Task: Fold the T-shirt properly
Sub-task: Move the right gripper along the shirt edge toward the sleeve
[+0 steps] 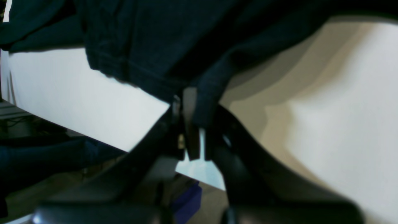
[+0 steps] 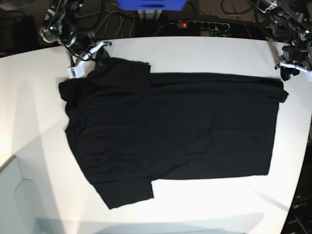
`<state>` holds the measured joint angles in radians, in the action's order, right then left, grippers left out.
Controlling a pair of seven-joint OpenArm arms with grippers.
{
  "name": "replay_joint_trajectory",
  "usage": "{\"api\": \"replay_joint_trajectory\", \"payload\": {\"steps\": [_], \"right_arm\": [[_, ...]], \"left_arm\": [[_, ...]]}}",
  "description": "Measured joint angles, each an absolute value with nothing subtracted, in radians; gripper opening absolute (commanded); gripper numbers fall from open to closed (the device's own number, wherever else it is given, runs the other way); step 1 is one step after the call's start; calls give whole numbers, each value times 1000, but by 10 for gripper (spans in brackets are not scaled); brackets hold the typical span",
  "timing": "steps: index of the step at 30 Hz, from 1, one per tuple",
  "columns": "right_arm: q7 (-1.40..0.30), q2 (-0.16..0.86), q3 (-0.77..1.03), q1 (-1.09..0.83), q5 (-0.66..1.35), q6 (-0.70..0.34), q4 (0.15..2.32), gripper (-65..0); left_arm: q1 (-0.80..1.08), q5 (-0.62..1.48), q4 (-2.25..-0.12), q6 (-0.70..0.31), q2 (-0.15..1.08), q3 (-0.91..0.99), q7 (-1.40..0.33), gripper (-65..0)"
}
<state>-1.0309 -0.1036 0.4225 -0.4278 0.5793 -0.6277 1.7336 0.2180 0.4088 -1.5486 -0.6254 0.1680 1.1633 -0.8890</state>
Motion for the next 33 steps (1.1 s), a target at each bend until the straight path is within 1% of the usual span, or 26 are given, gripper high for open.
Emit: {"api": "replay_joint_trajectory", "payload": {"steps": [2,6,10,17,24,33], "right_arm": [[-1050,-105,418,-422,553,-628,1762,-650],[-1165,-110,419,-405,493,-630,1841,-650],[-1208,-122,421,-346,493,-630,1879,-650],[-1262,-151,403,-248,489,-631,1880,-650],[-1253,-153,303,-195,495,-630,1881,-650],[-1250,-153,296,-83,487,-629,1851,-650]], "left_arm": [[218,409,-1549,-625,168,1163,-889,-366],[218,409,-1549,-626,168,1163,-889,-366],[218,409,-1549,-625,168,1163,-889,-366],[234,409,-1549,-626,168,1162,-889,-366],[241,409,-1549,-626,167,1163,-888,-366],[249,409,-1549,-628,167,1161,-889,-366]]}}
